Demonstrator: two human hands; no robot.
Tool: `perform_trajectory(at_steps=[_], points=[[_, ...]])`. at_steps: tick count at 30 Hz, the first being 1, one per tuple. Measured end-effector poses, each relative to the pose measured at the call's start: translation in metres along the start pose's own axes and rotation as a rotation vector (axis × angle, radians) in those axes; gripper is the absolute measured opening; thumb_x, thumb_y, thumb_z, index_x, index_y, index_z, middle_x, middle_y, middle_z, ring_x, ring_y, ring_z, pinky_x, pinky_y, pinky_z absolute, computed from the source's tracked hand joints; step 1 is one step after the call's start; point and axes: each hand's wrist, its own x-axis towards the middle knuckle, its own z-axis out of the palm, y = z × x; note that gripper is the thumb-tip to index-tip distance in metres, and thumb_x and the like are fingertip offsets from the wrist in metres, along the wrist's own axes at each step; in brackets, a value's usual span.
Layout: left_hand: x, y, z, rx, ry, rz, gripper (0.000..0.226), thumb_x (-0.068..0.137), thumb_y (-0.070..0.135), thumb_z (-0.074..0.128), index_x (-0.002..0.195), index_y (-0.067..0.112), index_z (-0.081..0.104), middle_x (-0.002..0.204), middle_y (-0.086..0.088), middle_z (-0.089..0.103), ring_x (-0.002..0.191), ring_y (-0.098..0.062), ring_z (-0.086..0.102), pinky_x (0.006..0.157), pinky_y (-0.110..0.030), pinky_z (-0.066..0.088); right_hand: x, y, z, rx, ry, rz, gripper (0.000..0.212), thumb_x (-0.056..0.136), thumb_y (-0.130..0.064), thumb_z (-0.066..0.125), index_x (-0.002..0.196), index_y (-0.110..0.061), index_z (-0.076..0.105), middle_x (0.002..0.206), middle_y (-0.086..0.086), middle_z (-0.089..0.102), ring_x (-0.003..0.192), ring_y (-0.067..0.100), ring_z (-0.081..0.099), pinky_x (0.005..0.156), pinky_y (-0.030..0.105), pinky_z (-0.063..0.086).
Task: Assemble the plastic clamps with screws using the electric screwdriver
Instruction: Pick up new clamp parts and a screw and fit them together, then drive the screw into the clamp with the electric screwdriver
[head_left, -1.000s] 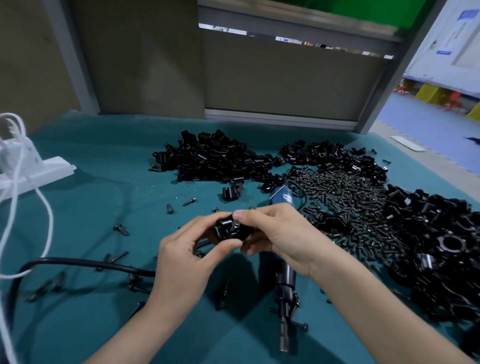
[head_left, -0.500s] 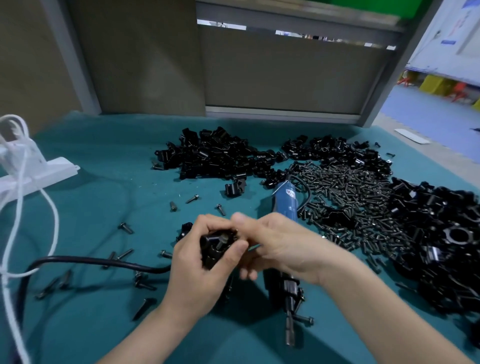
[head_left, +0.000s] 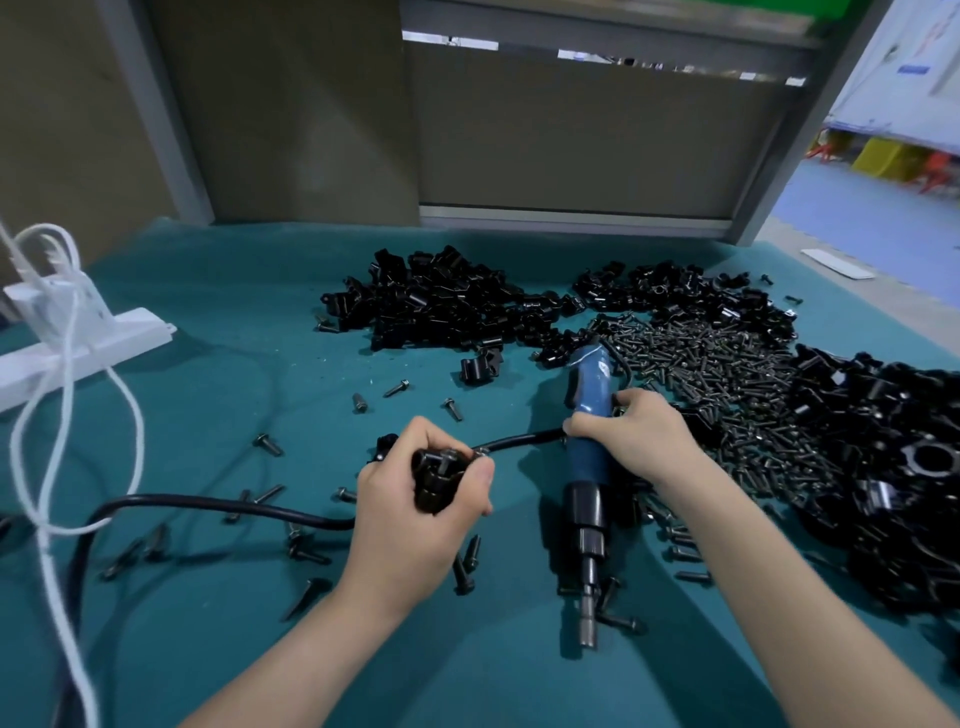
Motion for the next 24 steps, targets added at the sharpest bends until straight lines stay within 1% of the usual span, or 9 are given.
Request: perform_trajectory(at_steps=[2, 4, 7, 10, 13, 15, 19, 22, 24], points=[[0.002, -0.001, -0.001, -0.042, -0.03, -0.043, 0.031, 0.078, 0.047, 0.058, 0.076, 0.017, 0.051, 0.06, -0.005, 0.067, 0.041, -0.006, 0.045, 0.047, -0.015, 0.036, 0.005, -0.004, -0.002, 0.228, -0.054, 0.055, 0.023, 0.074, -0.028, 0.078, 0.086, -0.016, 0.063, 0.075, 0.001, 0.064, 0.056, 0.009, 0.056, 0.045, 0.022, 0.037], [0.004, -0.003, -0.002, -0.06, -0.067, -0.091, 0.03, 0.077, 0.049, 0.058, 0.075, 0.019, 0.051, 0.061, -0.004, 0.068, 0.041, -0.006, 0.044, 0.046, -0.016, 0.036, 0.013, -0.011, -0.007, 0.453, -0.072, 0.112, 0.024, 0.075, -0.022, 0.077, 0.087, -0.007, 0.063, 0.061, -0.001, 0.06, 0.045, 0.008, 0.045, 0.043, 0.02, 0.033], [0.007, -0.005, -0.004, -0.061, -0.132, -0.163, 0.026, 0.075, 0.052, 0.057, 0.072, 0.027, 0.05, 0.062, -0.005, 0.069, 0.042, -0.009, 0.043, 0.046, -0.019, 0.035, 0.026, -0.031, -0.009, 0.798, -0.146, 0.161, 0.023, 0.077, -0.021, 0.076, 0.089, -0.009, 0.06, 0.07, 0.003, 0.06, 0.059, 0.013, 0.052, 0.057, 0.022, 0.047], [0.011, -0.007, -0.007, -0.037, -0.136, -0.22, 0.024, 0.078, 0.05, 0.056, 0.071, 0.028, 0.05, 0.063, -0.005, 0.069, 0.043, -0.012, 0.04, 0.046, -0.021, 0.034, 0.036, -0.053, -0.005, 1.296, -0.177, 0.186, 0.029, 0.074, -0.019, 0.079, 0.09, -0.01, 0.057, 0.072, 0.005, 0.063, 0.069, 0.02, 0.063, 0.072, 0.031, 0.059], [0.014, -0.01, -0.01, -0.038, -0.114, -0.264, 0.022, 0.082, 0.042, 0.056, 0.07, 0.025, 0.048, 0.063, -0.006, 0.069, 0.043, -0.013, 0.037, 0.045, -0.023, 0.033, 0.039, -0.066, 0.003, 1.707, -0.299, 0.07, 0.05, 0.066, -0.016, 0.077, 0.108, -0.009, 0.051, 0.09, 0.012, 0.066, 0.071, 0.023, 0.069, 0.068, 0.028, 0.059], [0.015, -0.011, -0.011, -0.027, -0.113, -0.279, 0.022, 0.081, 0.042, 0.056, 0.069, 0.026, 0.047, 0.062, -0.006, 0.069, 0.043, -0.013, 0.036, 0.045, -0.024, 0.032, 0.041, -0.067, 0.006, 1.796, -0.361, 0.018, 0.047, 0.07, -0.021, 0.074, 0.111, -0.008, 0.053, 0.098, 0.009, 0.069, 0.067, 0.015, 0.067, 0.056, 0.021, 0.054], [0.017, -0.012, -0.013, 0.07, -0.153, -0.271, 0.026, 0.078, 0.049, 0.057, 0.069, 0.026, 0.049, 0.059, -0.004, 0.068, 0.042, -0.009, 0.044, 0.043, -0.023, 0.038, 0.046, -0.067, 0.0, 1.91, -0.359, 0.095, 0.032, 0.072, -0.022, 0.074, 0.097, -0.005, 0.063, 0.079, 0.003, 0.065, 0.053, 0.012, 0.058, 0.055, 0.023, 0.052], [0.02, -0.014, -0.017, 0.141, -0.152, -0.261, 0.028, 0.077, 0.048, 0.059, 0.07, 0.022, 0.05, 0.057, -0.002, 0.067, 0.049, -0.009, 0.052, 0.048, -0.027, 0.044, 0.044, -0.07, -0.005, 1.855, -0.276, 0.068, 0.014, 0.075, -0.013, 0.072, 0.084, -0.008, 0.062, 0.074, 0.0, 0.066, 0.049, 0.01, 0.055, 0.052, 0.021, 0.05], [0.02, -0.016, -0.017, 0.198, -0.164, -0.258, 0.029, 0.076, 0.05, 0.058, 0.071, 0.023, 0.05, 0.056, 0.001, 0.067, 0.056, -0.007, 0.052, 0.052, -0.022, 0.041, 0.041, -0.074, -0.005, 1.783, -0.248, 0.052, 0.007, 0.083, -0.011, 0.067, 0.077, -0.009, 0.063, 0.069, -0.002, 0.064, 0.048, 0.009, 0.053, 0.051, 0.019, 0.048]])
